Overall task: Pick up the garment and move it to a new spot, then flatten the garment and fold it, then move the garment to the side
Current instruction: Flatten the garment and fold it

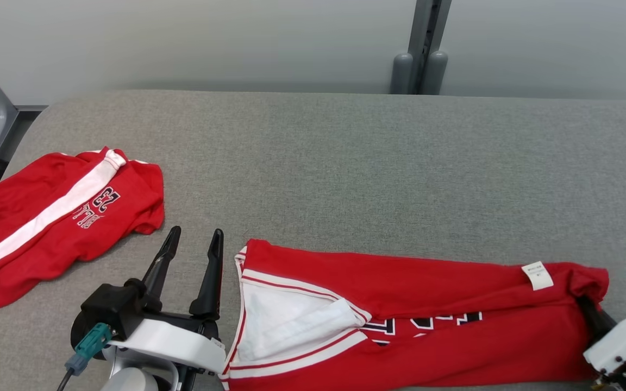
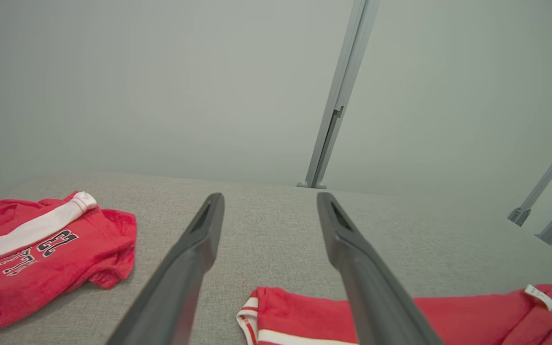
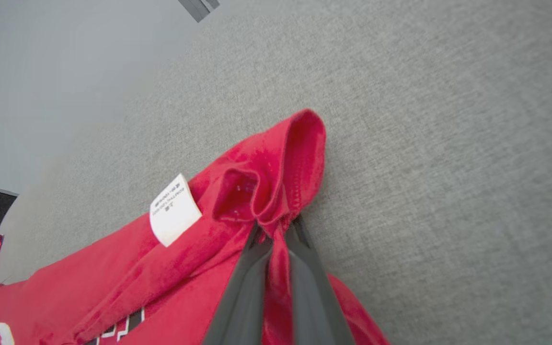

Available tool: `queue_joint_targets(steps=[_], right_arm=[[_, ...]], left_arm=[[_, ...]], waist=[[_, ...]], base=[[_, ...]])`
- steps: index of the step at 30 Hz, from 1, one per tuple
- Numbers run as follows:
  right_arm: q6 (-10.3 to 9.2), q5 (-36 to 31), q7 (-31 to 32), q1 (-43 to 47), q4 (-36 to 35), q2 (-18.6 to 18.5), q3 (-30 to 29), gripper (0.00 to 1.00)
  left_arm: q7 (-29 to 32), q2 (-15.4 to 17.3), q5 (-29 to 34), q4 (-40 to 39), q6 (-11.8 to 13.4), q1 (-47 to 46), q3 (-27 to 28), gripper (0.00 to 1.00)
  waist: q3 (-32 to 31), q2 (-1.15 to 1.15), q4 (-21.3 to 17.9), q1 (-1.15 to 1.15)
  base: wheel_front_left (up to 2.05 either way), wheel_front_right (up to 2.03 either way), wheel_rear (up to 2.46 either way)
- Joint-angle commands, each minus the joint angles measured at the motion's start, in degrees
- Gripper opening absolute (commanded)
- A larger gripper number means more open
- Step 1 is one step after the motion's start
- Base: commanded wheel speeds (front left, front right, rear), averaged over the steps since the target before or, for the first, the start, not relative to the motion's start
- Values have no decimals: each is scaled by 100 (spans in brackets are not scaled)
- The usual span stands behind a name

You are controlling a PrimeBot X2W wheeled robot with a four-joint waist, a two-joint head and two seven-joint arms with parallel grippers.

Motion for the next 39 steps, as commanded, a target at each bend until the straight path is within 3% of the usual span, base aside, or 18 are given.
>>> queue_joint_targets(steps=[1, 10, 15, 20, 28, 34, 39], right_arm=[[12, 37, -115, 94, -22, -181, -99, 0], [7, -273, -567, 41, 59, -682, -520, 0], [7, -443, -632, 126, -328, -698, -494, 0], [8, -571, -466, 362, -1303, -496, -395, 0], [9, -717, 318, 678, -2966, 228, 216, 0], [9, -696, 602, 563, -2992, 704, 739, 0], [9, -566, 526, 395, -2610, 845, 1102, 0]], left_arm=[[-23, 22, 19, -25, 18, 29, 4, 100], [-24, 14, 17, -55, 25, 33, 1, 100], [-25, -67, 39, -75, 46, 144, 114, 100], [-24, -213, 97, -69, 24, 311, 271, 100], [-25, -413, 224, -17, -114, 431, 387, 100], [-25, -477, 312, 108, -219, 341, 393, 100], [-23, -497, 332, 191, -297, 256, 357, 100]], waist=[[-29, 0, -57, 0], [-100, 0, -177, 0], [-244, 0, -115, 0], [-426, 0, 9, 0], [-471, 0, 347, 0], [-402, 0, 798, 0], [-317, 0, 1177, 0]], base=[[0, 0, 0], [0, 0, 0], [0, 0, 0], [0, 0, 0], [0, 0, 0], [0, 0, 0], [0, 0, 0]])
